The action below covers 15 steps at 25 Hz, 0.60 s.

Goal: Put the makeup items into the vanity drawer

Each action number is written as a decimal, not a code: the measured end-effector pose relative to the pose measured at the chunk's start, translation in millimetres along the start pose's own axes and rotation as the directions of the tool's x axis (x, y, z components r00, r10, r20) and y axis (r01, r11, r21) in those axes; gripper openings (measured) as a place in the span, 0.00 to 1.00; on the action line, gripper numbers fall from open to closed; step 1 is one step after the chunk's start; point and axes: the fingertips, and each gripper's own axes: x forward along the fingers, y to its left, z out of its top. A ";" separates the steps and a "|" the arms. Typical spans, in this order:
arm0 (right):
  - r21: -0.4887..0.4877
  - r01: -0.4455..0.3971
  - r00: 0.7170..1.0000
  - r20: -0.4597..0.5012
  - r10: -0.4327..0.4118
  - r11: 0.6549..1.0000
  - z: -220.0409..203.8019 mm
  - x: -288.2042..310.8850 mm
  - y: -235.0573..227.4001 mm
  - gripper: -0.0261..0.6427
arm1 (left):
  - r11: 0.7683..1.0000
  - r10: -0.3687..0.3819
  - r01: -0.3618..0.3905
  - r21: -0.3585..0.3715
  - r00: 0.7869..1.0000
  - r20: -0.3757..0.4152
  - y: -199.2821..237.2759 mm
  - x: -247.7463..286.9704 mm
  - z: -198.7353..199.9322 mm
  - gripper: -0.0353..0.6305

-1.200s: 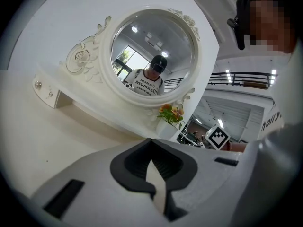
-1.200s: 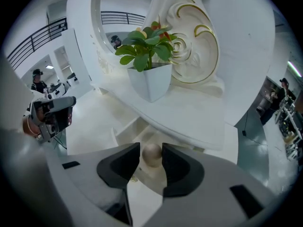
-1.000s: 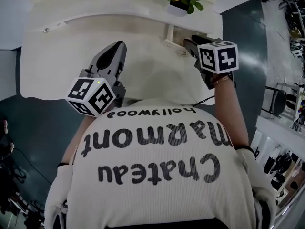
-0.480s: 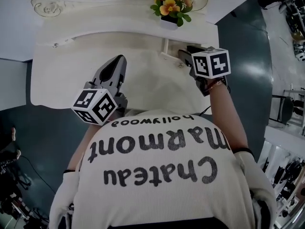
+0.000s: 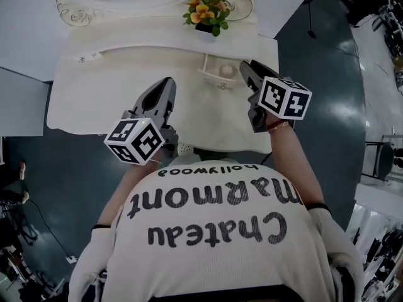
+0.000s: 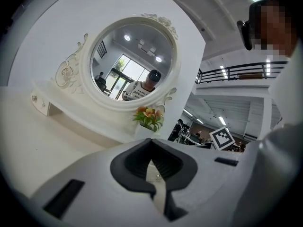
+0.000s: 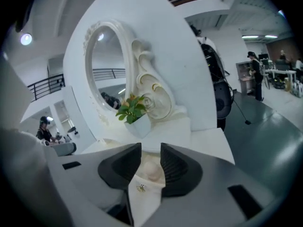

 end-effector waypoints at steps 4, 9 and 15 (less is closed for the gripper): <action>0.087 -0.018 0.992 0.126 0.007 0.996 2.1 -54.4 -14.6 0.20 | 1.000 0.006 -0.006 0.015 1.000 0.016 -43.8 -13.1 -12.9 0.06; 0.137 -0.059 0.982 0.186 0.033 0.989 -10.0 -80.9 -15.0 0.18 | 1.000 0.013 -0.014 0.016 0.999 0.042 -62.1 -21.3 -23.7 0.06; 0.103 -0.116 0.967 0.238 0.089 0.988 -25.6 -135.7 -8.4 0.15 | 0.999 0.035 -0.037 0.021 0.996 0.078 -109.8 -43.8 -47.3 0.06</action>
